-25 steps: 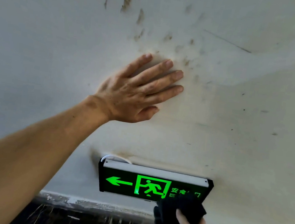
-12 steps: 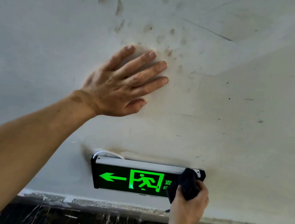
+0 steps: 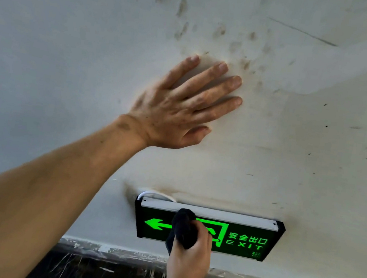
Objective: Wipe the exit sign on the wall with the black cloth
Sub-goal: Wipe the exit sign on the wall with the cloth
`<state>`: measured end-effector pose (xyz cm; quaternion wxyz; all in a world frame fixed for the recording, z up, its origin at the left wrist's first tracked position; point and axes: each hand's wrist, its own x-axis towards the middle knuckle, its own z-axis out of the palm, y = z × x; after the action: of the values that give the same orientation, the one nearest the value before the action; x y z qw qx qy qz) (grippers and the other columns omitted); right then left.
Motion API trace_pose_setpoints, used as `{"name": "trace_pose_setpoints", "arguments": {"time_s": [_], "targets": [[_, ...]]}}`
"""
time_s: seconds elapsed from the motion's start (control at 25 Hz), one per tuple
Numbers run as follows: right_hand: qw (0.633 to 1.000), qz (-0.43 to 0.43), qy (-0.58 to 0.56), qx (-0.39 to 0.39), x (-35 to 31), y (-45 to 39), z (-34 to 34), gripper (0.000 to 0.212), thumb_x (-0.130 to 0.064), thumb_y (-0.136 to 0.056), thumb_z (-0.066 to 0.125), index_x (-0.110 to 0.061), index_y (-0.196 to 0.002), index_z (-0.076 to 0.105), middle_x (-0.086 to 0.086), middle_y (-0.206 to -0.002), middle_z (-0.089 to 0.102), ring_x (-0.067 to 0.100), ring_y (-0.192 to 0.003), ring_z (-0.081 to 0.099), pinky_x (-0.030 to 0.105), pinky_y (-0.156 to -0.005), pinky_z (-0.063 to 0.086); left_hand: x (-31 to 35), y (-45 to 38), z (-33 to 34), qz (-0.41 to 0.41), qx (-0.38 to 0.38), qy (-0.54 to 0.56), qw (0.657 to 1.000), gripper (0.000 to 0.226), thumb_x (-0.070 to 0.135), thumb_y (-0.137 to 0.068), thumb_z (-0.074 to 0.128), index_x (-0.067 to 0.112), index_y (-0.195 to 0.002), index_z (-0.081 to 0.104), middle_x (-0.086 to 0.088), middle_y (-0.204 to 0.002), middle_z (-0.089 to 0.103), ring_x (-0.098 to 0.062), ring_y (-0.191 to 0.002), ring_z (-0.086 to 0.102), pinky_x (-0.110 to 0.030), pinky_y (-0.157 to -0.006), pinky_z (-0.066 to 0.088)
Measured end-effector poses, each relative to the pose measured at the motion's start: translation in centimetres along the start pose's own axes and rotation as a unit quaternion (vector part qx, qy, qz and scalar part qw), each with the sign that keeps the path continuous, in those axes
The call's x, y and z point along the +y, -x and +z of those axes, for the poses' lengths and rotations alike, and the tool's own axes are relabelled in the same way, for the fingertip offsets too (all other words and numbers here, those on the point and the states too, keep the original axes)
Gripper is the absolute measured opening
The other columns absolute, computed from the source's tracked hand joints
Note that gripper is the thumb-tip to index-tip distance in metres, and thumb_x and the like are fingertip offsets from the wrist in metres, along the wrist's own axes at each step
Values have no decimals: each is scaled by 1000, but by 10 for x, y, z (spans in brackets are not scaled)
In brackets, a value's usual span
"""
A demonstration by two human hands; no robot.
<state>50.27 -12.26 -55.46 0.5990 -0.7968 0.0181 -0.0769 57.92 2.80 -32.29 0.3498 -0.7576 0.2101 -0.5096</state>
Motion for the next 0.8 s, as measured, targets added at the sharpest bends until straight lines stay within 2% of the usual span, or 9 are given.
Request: {"name": "trace_pose_setpoints", "arguments": {"time_s": [0.16, 0.32, 0.52, 0.72, 0.8], "targets": [[999, -25, 17, -30, -13, 20, 32, 47, 4, -61, 79, -20, -100, 68, -10, -90, 48, 22, -81, 56, 30, -66, 42, -2, -1, -1, 1, -2, 6, 1000, 69, 41, -88, 55, 18, -151, 38, -7, -155, 31, -34, -143, 31, -52, -121, 9], [997, -22, 10, -67, -18, 35, 55, 41, 5, -63, 74, -25, -91, 69, -14, -87, 48, 22, -80, 59, 31, -67, 47, -1, -1, -2, -2, -7, 28, 1000, 68, 40, -89, 55, 18, -151, 39, -7, -155, 30, -34, -144, 30, -52, -121, 10], [995, 26, 17, -100, 1, 43, 68, 30, 10, -64, 67, -17, -78, 69, -8, -82, 52, 29, -78, 62, 32, -60, 42, -2, 0, -1, -5, -5, 22, 1000, 67, 39, -89, 54, 18, -151, 39, -8, -155, 35, -35, -143, 31, -53, -120, 13], [992, 90, 9, -83, 23, 36, 56, 30, 2, -69, 69, -27, -74, 61, -8, -85, 54, 24, -74, 60, 23, -55, 35, -2, -1, 0, -4, -7, 18, 1000, 69, 41, -88, 54, 18, -152, 37, -7, -155, 30, -35, -144, 31, -54, -119, 16], [993, 107, 0, -55, 34, 27, 45, 34, 0, -68, 72, -32, -71, 58, -5, -86, 57, 26, -76, 60, 29, -59, 39, -2, -1, 1, -4, -7, 13, 1000, 69, 42, -89, 53, 18, -152, 36, -7, -156, 28, -35, -144, 30, -54, -120, 15]]}}
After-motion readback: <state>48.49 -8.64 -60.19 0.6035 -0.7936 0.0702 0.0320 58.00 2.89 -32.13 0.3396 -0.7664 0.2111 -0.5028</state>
